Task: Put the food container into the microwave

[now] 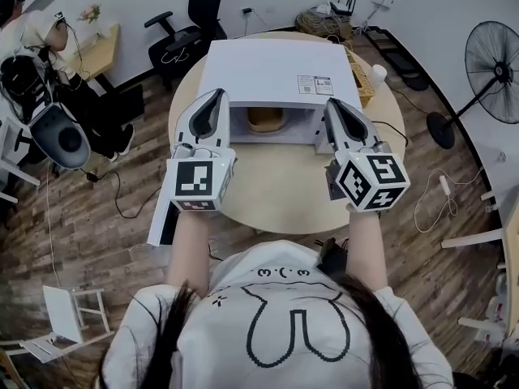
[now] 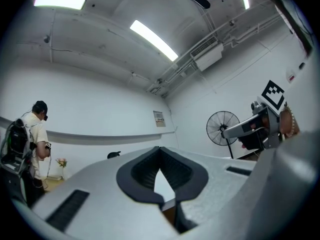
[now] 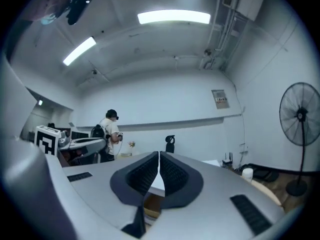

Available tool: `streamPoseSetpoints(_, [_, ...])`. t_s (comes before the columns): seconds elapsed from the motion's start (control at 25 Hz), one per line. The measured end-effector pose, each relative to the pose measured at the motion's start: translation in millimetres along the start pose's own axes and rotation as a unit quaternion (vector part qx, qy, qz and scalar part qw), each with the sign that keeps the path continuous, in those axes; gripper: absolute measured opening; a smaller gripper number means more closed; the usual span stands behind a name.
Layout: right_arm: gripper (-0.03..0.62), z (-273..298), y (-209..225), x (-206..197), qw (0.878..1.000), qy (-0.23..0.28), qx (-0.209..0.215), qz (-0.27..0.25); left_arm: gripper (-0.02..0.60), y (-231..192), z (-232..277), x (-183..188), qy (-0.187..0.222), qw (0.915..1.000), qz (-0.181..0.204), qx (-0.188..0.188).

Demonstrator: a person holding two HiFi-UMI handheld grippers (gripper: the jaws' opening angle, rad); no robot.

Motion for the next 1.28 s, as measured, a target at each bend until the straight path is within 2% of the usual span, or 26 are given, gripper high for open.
streamPoseSetpoints(0.16, [0.03,-8.0,5.4,17.8,0.997,0.051,-0.024,-0.059,0.008,0.3,4.0,3.9,0.005,1.0,0.001,-0.006])
streamPoseSetpoints(0.44, [0.029,-15.9,2.3,36.6,0.988,0.102,-0.028,-0.111,0.008,-3.0,5.0,9.9,0.015,0.9998,0.007,-0.01])
streamPoseSetpoints(0.88, [0.029,-5.2,1.4,25.0,0.989,0.077,-0.037,-0.125,0.008,-3.4,11.4,7.3,0.022,0.9997,-0.005,-0.013])
streamPoseSetpoints(1.28, [0.029,-5.9,1.4,18.0,0.989,0.068,-0.043,-0.126,0.008,-2.3,8.3,6.7,0.018,0.9997,0.0,-0.015])
Point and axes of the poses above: the fingertips, and each gripper's own axes: z forward along the fingers, y to its right, x out of its top, the point moved 7 cm from there along -z, backward along the fingers, and after that the axes turned 15 degrees about -x, right-handed, at the moved point
